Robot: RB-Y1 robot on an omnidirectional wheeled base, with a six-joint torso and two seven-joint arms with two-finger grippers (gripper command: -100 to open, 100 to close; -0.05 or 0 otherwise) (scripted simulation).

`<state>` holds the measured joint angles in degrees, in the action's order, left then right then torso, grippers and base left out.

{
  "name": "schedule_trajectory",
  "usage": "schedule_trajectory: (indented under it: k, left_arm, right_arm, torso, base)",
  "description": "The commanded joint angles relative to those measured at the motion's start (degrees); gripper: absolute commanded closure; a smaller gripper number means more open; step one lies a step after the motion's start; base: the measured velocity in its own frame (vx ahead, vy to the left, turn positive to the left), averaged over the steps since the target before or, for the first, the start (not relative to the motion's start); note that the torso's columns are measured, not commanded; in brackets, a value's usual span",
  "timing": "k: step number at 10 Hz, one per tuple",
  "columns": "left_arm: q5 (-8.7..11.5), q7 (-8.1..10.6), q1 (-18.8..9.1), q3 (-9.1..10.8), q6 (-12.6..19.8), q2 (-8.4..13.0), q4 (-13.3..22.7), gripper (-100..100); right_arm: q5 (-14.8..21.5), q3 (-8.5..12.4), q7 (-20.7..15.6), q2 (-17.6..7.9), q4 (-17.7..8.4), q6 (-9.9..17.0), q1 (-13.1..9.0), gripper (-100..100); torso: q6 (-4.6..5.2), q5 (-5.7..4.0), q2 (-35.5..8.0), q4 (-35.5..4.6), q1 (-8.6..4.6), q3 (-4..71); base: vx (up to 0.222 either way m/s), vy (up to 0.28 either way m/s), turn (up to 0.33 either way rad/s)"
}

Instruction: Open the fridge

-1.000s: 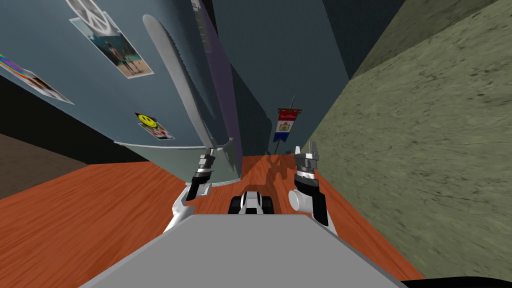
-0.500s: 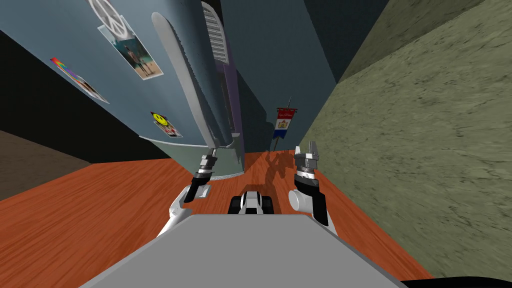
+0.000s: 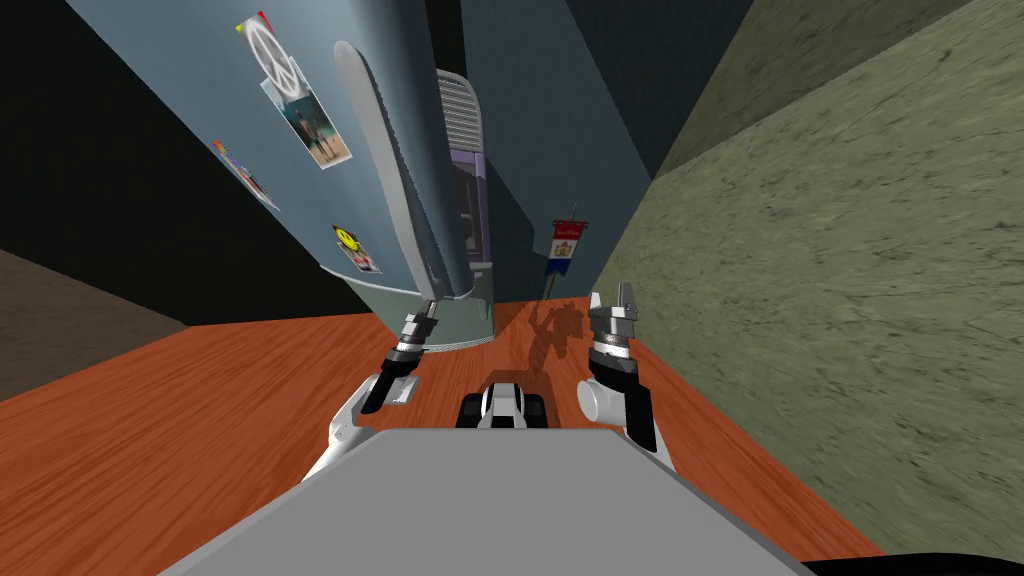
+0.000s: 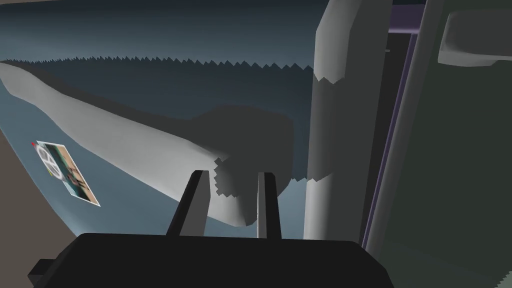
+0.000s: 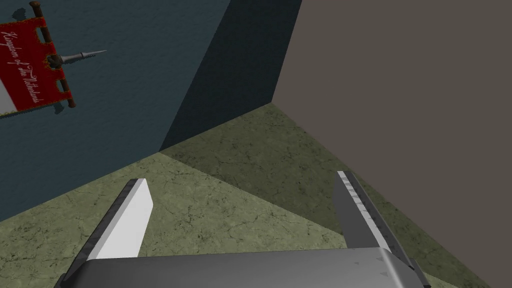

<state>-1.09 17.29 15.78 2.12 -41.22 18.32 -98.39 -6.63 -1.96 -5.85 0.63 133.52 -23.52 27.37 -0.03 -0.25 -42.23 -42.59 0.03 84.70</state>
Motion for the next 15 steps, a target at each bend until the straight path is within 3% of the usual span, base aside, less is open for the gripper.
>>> schedule_trajectory:
  k: [1,5,9,11,14,15]
  left_arm:
    - [-0.26,1.56,1.42,-1.04,-1.80,1.36,-2.40,100]
    - [-0.82,4.42,4.15,-3.32,-4.65,4.03,-5.23,100]
    - [-1.01,5.38,5.07,-4.09,-5.60,4.92,-6.18,100]
    - [-1.38,7.29,6.89,-5.61,-7.50,6.70,-8.06,100]
    - [-1.86,7.88,8.35,-6.89,-7.50,7.39,-8.11,100]
    - [-2.34,8.85,9.51,-7.76,-8.86,8.41,-8.56,100]
  right_arm:
    - [0.00,0.00,0.00,0.00,0.00,0.00,0.01,0]
    - [0.00,0.00,0.00,0.00,-0.01,0.00,-0.01,0]
    - [0.00,-0.01,0.00,0.01,-0.01,0.00,0.00,0]
    - [0.00,0.00,0.00,0.01,0.00,0.00,0.02,0]
    - [0.00,0.00,0.00,0.00,-0.01,0.00,0.00,0]
    - [0.00,0.00,0.00,0.01,-0.01,0.00,0.01,0]
  torso:
    - [-0.20,0.05,-0.12,-0.11,0.17,-0.08]
    - [-0.33,0.09,-0.46,-0.30,0.52,-0.25]
    - [-0.37,-0.05,0.05,-0.39,0.46,0.13]
    - [-0.22,-0.04,0.00,-0.29,0.35,0.12]
    - [-0.33,0.09,-0.49,-0.41,0.66,-0.21]
    - [-0.17,0.02,-0.12,-0.23,0.05,-0.04]
  base:
    - [-0.121,0.174,-0.056]
    - [-0.187,0.215,-0.052]
    - [-0.122,0.144,-0.021]
    - [-0.099,0.149,-0.045]
    - [-0.131,0.169,-0.039]
    - [-0.091,0.145,-0.017]
